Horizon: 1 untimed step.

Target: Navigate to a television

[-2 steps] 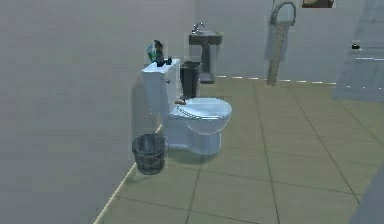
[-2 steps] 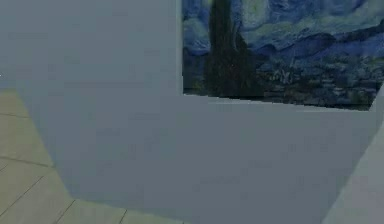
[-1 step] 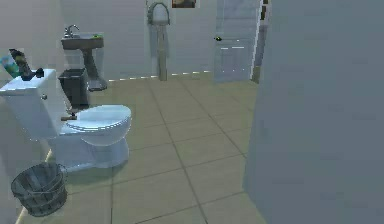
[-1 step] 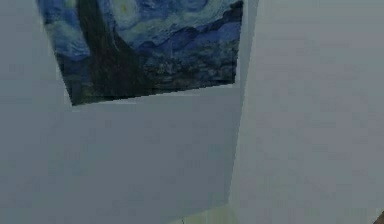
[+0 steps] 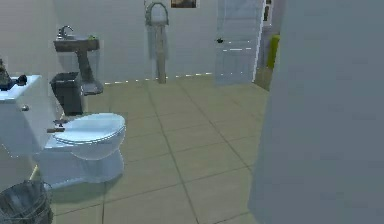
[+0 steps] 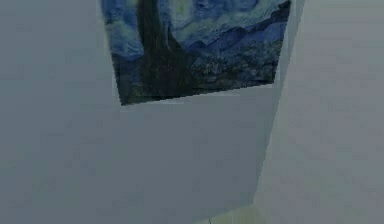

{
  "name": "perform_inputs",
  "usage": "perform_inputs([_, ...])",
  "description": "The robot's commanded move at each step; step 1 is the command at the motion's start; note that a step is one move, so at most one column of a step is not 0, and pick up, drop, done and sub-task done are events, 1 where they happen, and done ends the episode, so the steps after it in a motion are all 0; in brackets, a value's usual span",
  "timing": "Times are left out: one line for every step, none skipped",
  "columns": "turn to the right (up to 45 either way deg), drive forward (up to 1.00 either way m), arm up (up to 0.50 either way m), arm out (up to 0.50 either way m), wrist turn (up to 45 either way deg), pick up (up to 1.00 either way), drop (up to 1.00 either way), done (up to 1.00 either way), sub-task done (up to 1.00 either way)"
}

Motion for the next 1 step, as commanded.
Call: perform_inputs([0.0, 1.00, 0.00, 0.00, 0.0, 0.00, 0.00, 0.00, 0.00])
